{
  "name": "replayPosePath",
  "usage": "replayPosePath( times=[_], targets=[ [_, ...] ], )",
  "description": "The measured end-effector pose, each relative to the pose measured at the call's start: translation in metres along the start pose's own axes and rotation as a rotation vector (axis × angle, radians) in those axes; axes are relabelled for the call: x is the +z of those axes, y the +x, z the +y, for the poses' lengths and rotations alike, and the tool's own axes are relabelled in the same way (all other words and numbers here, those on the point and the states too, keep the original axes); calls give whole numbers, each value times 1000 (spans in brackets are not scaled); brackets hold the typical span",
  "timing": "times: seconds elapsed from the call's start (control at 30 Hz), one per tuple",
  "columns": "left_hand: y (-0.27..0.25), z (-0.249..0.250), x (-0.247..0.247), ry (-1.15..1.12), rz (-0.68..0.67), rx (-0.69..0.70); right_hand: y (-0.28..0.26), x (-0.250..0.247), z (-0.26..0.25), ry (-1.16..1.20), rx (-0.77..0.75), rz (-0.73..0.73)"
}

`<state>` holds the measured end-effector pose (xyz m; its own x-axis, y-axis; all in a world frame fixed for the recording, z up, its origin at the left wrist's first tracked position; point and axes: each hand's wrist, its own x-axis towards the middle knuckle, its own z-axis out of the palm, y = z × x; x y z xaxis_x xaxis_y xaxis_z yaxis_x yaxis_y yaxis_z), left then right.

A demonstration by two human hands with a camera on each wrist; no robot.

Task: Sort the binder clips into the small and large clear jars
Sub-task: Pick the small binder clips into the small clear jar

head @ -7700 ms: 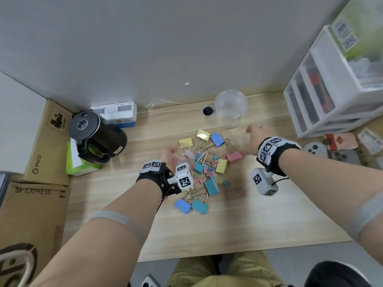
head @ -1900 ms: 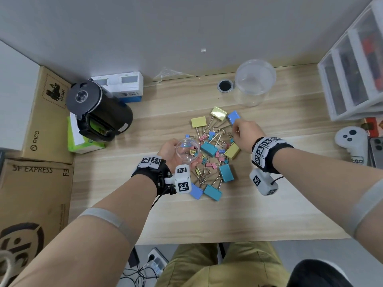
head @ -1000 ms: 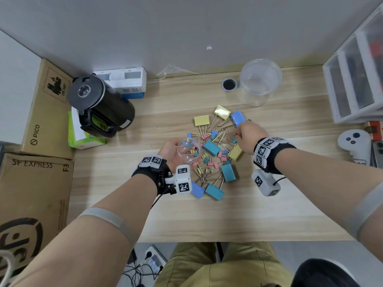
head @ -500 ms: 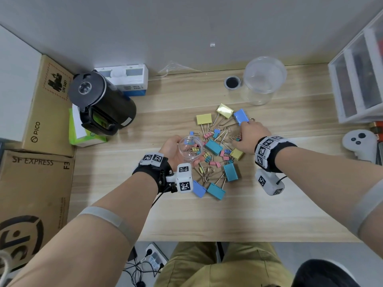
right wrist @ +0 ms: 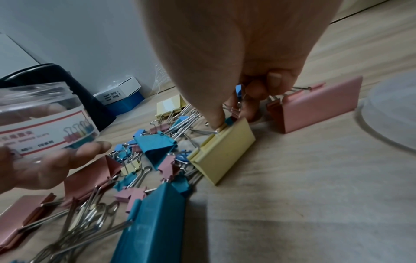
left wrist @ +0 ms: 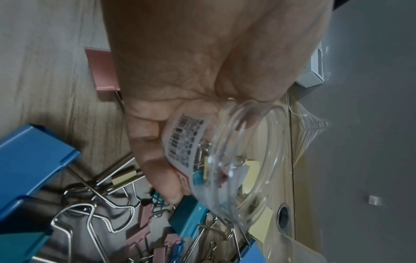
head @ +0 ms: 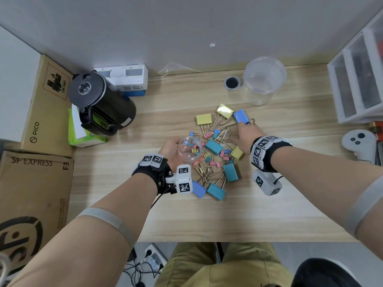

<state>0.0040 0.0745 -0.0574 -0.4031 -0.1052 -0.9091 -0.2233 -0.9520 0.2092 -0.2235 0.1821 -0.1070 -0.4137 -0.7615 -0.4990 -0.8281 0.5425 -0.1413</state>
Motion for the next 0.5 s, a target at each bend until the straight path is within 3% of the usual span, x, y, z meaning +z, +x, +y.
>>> replayPosePath(
  times=[0.5],
  targets=[
    [0, -3, 4, 54, 30, -2, -10, 0, -9, 14, -44, -38]
  ],
)
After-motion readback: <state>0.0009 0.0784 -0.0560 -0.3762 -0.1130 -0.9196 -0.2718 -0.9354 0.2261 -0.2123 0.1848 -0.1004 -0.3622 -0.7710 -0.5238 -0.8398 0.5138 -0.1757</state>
